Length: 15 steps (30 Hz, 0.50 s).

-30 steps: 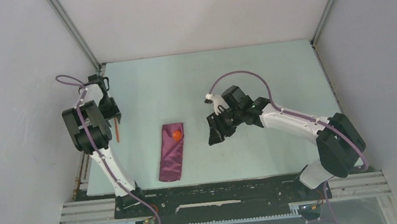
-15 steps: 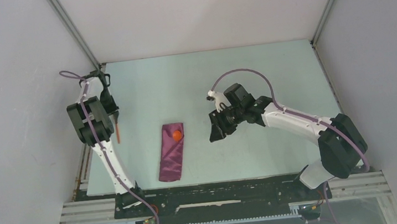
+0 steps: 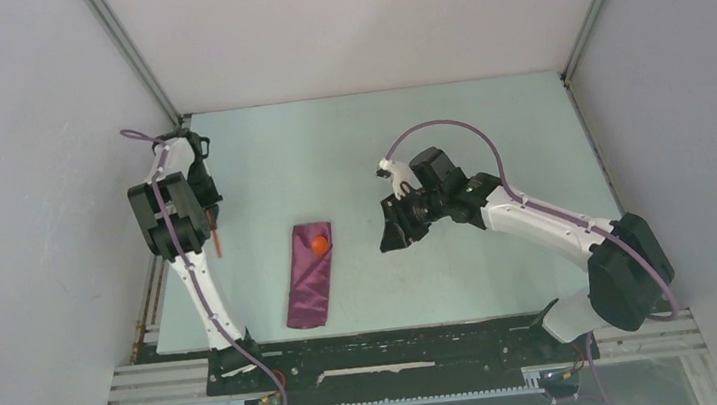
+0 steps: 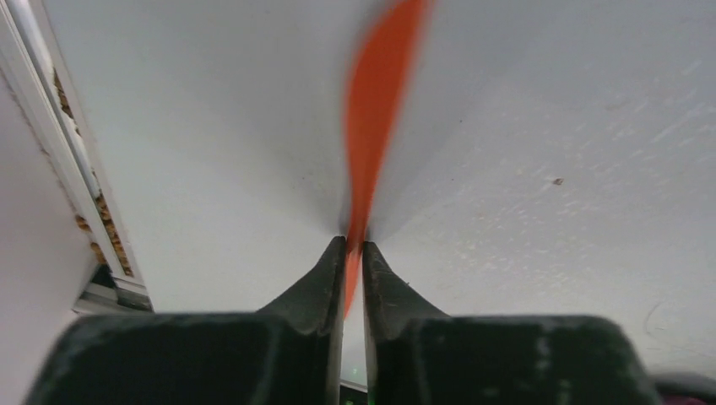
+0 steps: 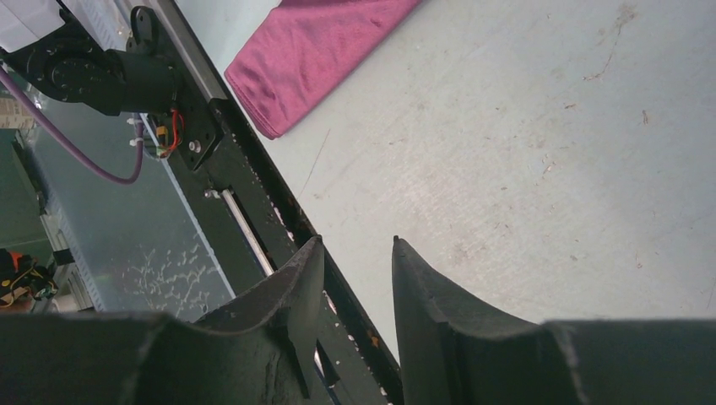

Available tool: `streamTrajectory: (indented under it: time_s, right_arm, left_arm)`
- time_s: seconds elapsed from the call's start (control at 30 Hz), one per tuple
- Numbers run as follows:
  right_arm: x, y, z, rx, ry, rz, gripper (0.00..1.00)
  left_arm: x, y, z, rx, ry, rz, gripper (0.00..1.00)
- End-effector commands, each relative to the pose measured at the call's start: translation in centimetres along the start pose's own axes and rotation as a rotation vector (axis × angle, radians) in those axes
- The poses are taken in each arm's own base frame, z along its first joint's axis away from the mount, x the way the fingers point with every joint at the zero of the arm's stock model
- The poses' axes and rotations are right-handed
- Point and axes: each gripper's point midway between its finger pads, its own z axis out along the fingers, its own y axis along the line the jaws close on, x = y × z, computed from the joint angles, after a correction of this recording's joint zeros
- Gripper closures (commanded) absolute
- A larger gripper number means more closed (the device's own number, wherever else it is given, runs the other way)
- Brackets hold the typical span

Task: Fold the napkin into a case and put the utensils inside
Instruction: Pick up the knife from the corner of the board.

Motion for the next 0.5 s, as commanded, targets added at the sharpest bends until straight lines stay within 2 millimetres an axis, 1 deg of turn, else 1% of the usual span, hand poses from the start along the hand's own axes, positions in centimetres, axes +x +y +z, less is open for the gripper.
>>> streamTrajectory:
  time_s: [0.0,0.03,0.07,0.13,0.2,0.3,0.33,0.37,0.4,0.43,0.47]
  right_arm:
    - [-0.9,0.3,-1.2,0.014,-0.046,-0.006,0.57]
    - [-1.0,0.3,-1.3,0.017,-0.049,-0.008,0.57]
    - [-1.1,0.3,-1.4,0.021,-0.052,-0.008,0.58]
    - [-1.1,0.2,-1.4,0.024,-0.054,-0.009,0.58]
    - [-1.0,0.2,-1.4,0.023,-0.05,-0.007,0.59]
    - [-0.9,0.1,-1.2,0.028,-0.046,-0.004,0.6]
    - [-0.8,0.1,-1.1,0.026,-0.045,-0.002,0.6]
    - [-0.8,0.1,-1.0,0.024,-0.047,-0.002,0.6]
    - [-0.7,0.1,-1.0,0.022,-0.046,0.0,0.61]
    - [-0.6,0.1,-0.9,0.021,-0.043,0.001,0.61]
    - [-0.6,0.1,-0.8,0.019,-0.043,0.0,0.61]
  left_arm:
    - [-0.3,0.0,-0.9,0.01,-0.023,0.024,0.95]
    - [-0.2,0.0,-0.9,0.012,-0.025,0.026,0.99]
    - [-0.3,-0.1,-0.9,0.016,-0.034,0.031,1.0]
    - [-0.1,-0.3,-1.0,0.029,-0.051,0.034,1.0]
    - [0.6,-0.9,-1.0,0.051,-0.062,0.028,1.0]
    - [2.1,-1.7,-1.8,0.062,-0.126,-0.002,1.0]
    - [3.6,-2.1,-1.6,0.069,-0.129,-0.016,1.0]
    - [4.4,-2.3,-1.8,0.076,-0.154,-0.035,1.0]
    - [4.9,-2.5,-2.5,0.078,-0.196,-0.056,1.0]
    - [5.5,-2.5,-3.6,0.09,-0.253,-0.073,1.0]
    - [5.9,-2.7,-4.1,0.092,-0.294,-0.09,1.0]
